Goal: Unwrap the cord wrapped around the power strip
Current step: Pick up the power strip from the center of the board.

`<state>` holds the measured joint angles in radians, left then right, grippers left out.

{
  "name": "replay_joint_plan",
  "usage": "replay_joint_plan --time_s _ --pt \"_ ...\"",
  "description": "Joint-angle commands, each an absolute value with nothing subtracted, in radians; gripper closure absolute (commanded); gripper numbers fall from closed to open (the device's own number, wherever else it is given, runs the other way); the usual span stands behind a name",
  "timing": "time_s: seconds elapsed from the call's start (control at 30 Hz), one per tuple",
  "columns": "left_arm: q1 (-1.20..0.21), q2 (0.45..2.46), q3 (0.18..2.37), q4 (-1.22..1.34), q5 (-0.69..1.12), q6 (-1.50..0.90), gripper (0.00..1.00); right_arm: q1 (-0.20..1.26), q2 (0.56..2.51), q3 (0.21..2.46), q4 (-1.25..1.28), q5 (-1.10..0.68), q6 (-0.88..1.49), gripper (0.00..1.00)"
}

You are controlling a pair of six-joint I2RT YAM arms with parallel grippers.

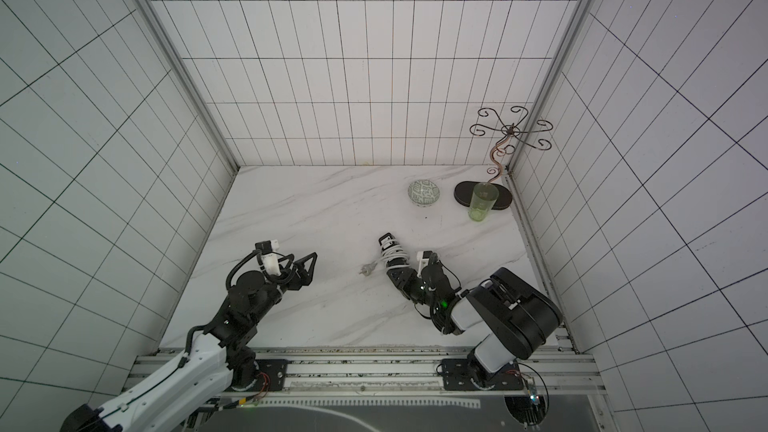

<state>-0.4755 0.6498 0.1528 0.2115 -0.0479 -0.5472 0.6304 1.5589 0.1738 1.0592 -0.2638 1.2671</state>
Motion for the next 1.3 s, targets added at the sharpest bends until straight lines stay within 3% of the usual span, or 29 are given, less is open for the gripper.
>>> replay_joint_plan --time_s 0.0,0.07,0.53,0.7,0.83,0.93,1.1,1.27 --pt "-0.478 0.626 0.135 0.197 -0.075 -0.532 0.03 0.633 1.533 0.220 1.050 -0.242 1.224 0.93" --pt "-0.477 0.616 0.133 0.192 -0.078 -0.525 0.03 0.632 1.508 0.222 1.017 -0.243 1.186 1.00" --pt "-0.477 0.605 0.188 0.184 0.047 -0.446 0.04 0.592 1.227 0.279 0.804 -0.522 0.863 1.00" --pt "-0.479 0.612 0.232 0.191 0.182 -0.452 0.07 0.525 1.120 0.320 0.661 -0.621 0.829 1.00" --pt "-0.507 0.644 0.276 0.242 0.365 -0.440 0.14 0.482 1.048 0.350 0.571 -0.653 0.827 1.00" --pt "-0.665 0.684 0.324 0.212 0.286 -0.306 0.18 0.477 1.017 0.382 0.505 -0.667 0.827 1.00" --pt "-0.965 0.784 0.369 0.210 0.013 0.032 0.16 0.477 0.967 0.416 0.435 -0.673 0.840 1.00" --pt "-1.001 0.949 0.450 0.233 -0.093 0.169 0.21 0.480 0.945 0.429 0.419 -0.698 0.864 1.00"
